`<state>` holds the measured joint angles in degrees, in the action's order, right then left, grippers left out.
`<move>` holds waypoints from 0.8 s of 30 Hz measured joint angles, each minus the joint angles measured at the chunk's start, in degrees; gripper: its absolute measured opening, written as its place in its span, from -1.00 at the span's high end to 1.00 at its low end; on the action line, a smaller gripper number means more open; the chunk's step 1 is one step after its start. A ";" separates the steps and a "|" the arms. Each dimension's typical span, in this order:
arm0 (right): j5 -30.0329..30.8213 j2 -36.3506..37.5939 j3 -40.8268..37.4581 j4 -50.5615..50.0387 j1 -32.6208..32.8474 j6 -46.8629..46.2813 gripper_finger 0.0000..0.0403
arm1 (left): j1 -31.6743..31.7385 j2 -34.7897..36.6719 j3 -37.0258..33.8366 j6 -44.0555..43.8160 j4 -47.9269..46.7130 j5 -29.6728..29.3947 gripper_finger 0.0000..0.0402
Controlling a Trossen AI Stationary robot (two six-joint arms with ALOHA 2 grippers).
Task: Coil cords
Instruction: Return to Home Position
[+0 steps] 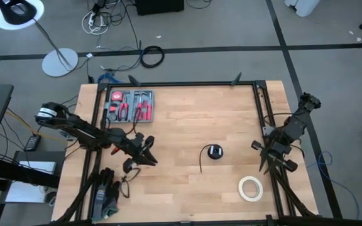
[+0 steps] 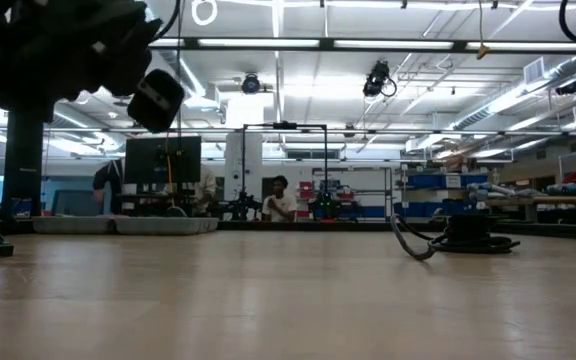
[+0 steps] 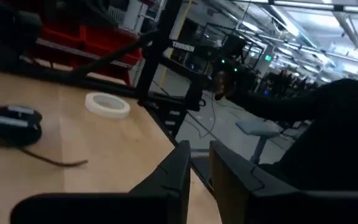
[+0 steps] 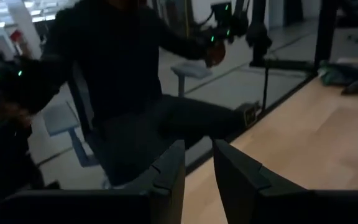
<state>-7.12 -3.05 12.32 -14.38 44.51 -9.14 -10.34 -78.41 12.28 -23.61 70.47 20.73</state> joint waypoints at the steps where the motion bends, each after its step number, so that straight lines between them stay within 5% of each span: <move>1: 0.40 0.00 0.00 0.78 0.00 -0.10 0.58 | 0.03 0.04 -0.48 -0.56 0.28 0.11 0.68; 18: 0.44 -0.02 0.00 5.58 -0.01 -0.05 0.58 | 2.11 0.08 -5.03 6.88 -0.14 -2.70 0.68; 24: 0.15 0.20 -1.42 5.11 -0.07 0.12 0.58 | 2.11 7.62 -5.21 6.87 -3.51 -2.88 0.68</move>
<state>-6.97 -2.85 10.90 -9.28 44.45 -9.02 -8.23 -70.79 7.07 -16.74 66.96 17.86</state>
